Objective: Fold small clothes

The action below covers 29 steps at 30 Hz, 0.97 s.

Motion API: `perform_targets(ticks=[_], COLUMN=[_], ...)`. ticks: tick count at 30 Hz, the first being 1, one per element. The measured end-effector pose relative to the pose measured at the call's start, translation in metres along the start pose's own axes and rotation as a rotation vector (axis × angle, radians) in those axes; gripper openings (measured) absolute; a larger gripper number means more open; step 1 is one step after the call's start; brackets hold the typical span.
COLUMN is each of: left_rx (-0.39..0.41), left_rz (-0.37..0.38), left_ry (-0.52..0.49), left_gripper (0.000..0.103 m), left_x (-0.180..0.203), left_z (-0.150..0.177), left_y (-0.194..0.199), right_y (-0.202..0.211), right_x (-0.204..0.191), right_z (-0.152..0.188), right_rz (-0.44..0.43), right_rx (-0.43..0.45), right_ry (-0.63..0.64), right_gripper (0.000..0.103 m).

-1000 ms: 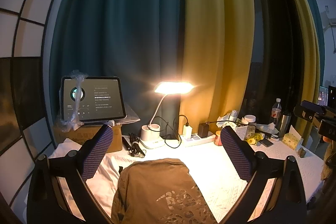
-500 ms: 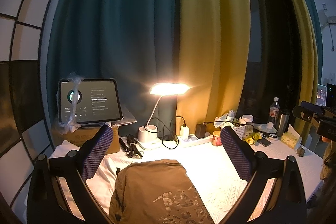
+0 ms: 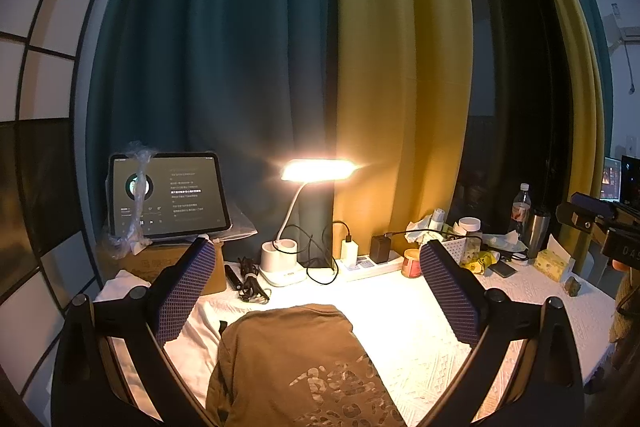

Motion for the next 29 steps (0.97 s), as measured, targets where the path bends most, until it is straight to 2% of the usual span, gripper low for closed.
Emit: perform_targets(ticks=[29], left_rx=[-0.01], left_rz=[0.022], left_ry=[-0.016], left_gripper=[0.101], left_x=[0.0003], left_z=[-0.0016], left_y=[-0.0069], right_y=[0.0032], right_x=[0.0025], right_z=[0.0021], right_rz=[0.0], right_rx=[-0.004], right_ry=[-0.002], right_gripper=[0.062])
Point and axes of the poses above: each gripper's, at about its wrist camera, not at the fingertips, and y roughly against the way its jaws point, x to its right, z to its underside, the point moved 10 cm from there along -y, roughly the way its jaws point, and after that the axes turned 11 degrees about -x, right-handed, at the moved point
